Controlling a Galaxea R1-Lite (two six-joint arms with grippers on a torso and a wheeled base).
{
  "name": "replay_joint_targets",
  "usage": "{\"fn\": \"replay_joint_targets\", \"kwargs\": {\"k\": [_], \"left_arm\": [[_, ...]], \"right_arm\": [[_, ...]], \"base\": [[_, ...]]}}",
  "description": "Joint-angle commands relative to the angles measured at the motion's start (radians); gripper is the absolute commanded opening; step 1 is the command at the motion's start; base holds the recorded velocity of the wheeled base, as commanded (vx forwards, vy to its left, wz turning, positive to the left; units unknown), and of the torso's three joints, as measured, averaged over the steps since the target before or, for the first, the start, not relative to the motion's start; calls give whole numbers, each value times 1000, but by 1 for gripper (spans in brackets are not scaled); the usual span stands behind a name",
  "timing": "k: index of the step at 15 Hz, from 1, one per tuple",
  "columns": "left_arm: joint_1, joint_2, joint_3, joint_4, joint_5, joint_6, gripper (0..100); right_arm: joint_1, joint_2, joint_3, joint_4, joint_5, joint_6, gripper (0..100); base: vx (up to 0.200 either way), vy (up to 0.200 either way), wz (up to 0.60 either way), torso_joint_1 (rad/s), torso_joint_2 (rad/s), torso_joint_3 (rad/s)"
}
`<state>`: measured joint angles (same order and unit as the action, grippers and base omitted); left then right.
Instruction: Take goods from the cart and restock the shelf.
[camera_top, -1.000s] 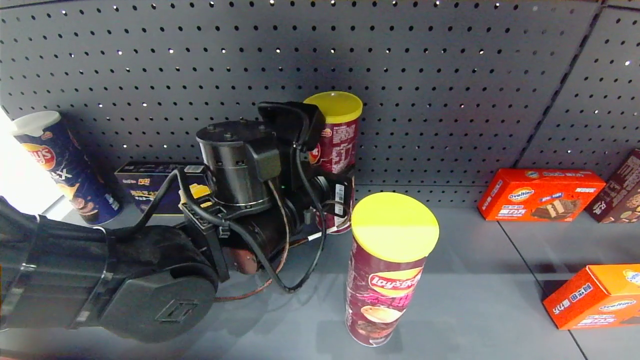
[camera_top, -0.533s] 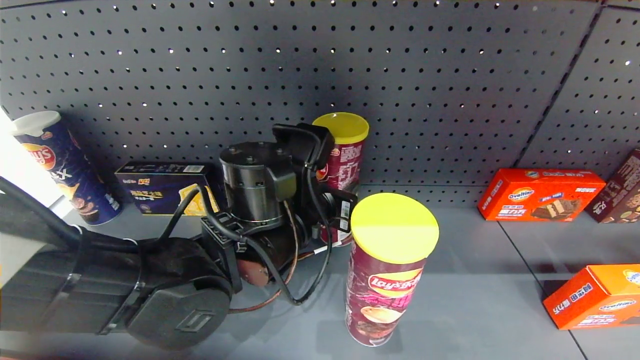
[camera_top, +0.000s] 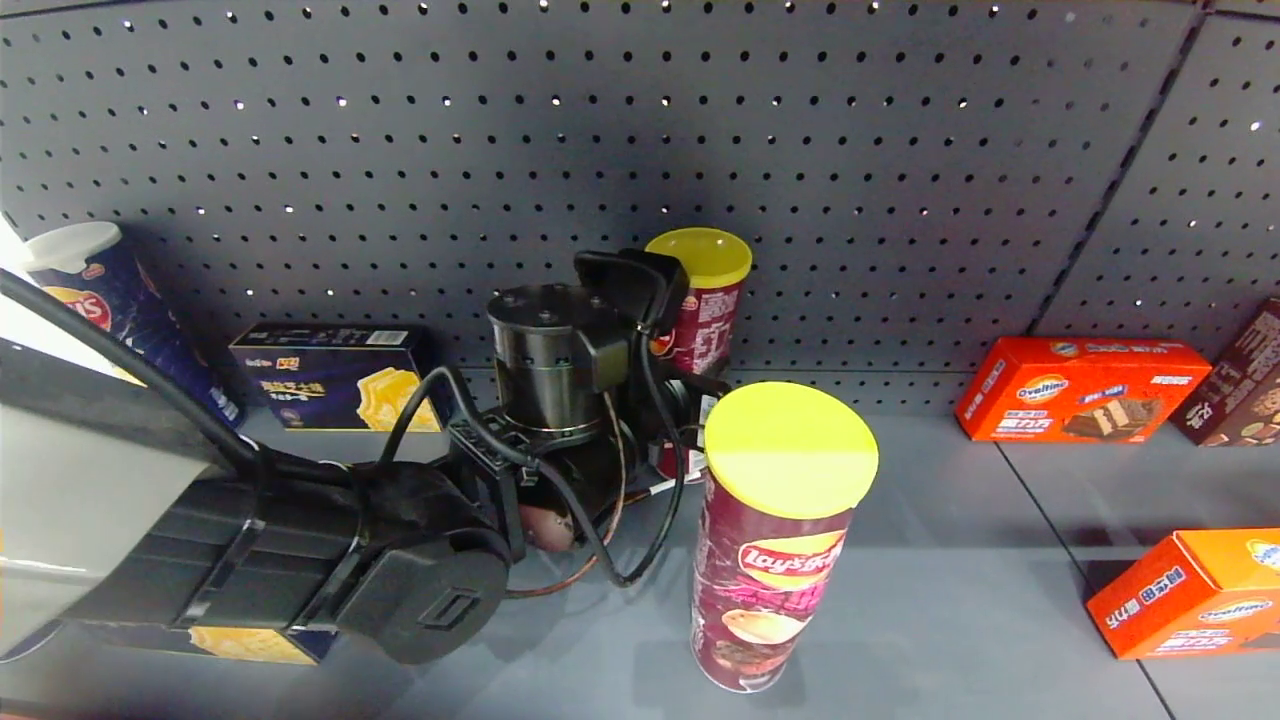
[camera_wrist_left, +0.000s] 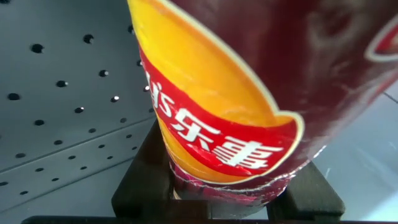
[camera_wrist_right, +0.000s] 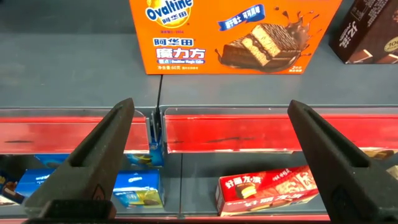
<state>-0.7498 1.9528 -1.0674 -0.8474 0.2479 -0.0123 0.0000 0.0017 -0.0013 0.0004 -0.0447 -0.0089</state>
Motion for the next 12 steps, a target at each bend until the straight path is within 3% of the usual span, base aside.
{"fn": "replay_joint_targets", "kwargs": {"k": [1, 12], "left_arm": [[9, 11, -3, -1, 1, 3, 0], [23, 26, 1, -10, -1, 3, 0]], "right_arm": [[0, 1, 0, 1, 0, 0, 100], [0, 1, 0, 0, 0, 0, 100]], "base": [[0, 0, 0, 0, 0, 0], [0, 0, 0, 0, 0, 0]]}}
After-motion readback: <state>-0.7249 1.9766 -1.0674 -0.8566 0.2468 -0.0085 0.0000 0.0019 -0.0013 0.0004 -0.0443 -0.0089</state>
